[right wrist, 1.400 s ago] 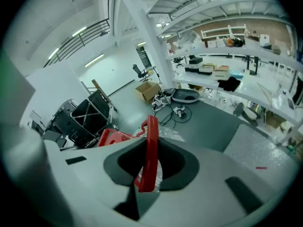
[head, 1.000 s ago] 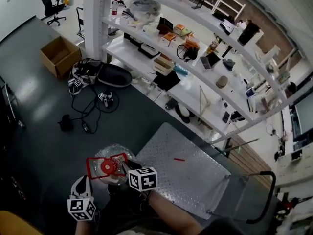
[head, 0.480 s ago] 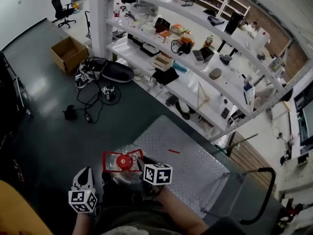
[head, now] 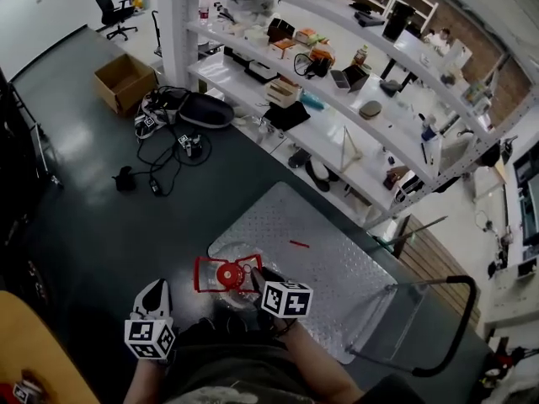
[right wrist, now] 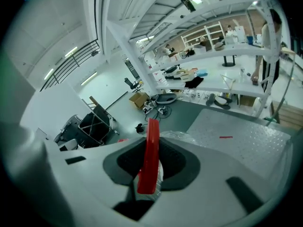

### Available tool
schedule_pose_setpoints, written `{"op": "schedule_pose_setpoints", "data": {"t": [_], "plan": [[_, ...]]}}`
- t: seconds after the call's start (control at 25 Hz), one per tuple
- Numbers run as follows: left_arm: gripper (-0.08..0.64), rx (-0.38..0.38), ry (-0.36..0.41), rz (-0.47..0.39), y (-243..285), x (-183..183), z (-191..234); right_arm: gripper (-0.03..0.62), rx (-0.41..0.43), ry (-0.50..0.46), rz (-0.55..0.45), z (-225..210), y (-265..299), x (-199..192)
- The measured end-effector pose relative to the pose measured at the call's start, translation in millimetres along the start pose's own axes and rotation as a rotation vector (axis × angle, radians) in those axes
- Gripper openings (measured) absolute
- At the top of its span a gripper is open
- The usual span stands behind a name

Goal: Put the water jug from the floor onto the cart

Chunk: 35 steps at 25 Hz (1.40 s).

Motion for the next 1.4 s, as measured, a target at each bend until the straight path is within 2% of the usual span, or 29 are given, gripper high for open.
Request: {"op": "schedule_pose_setpoints", "data": {"t": [0.24, 0.44, 0.72, 0.84, 1.12, 1.4], "plan": [[0.005, -0.136, 0.037, 0.026, 1, -2, -3, 0.063, -0.085, 0.057, -0.093, 3, -30, -9], [0.005, -0.26, 0.092, 0.036, -6, 2, -10, 0.063, -0.159, 0.153, -0.173, 6, -62, -21], [0.005, -0.423, 0.105, 0.095, -8, -24, -37, 0.063, -0.26, 0.29, -0.278, -8, -119, -51], [0.005, -0.486, 0.121, 0.1, 0, -30, -59, 0.063, -0.319, 0.321, -0.303, -27, -148, -64], [0.005, -0.581, 0.153, 0.105, 14, -31, -122, 0.063, -0.424, 0.319, -0.289, -70, -194, -81], [0.005, -0.651, 0.193, 0.133, 45, -40, -197, 0.066, -0.478, 0.367, -0.3, -138, -226, -80]]}}
Point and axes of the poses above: the fingertips, and each gripper's own axes: y forward along the fingers, z to its left, x out of its top, the point moved 9 cm from there along -y, backward along the fingers, and after that the axes turned 11 degrees about -z, right-handed, at the moved point
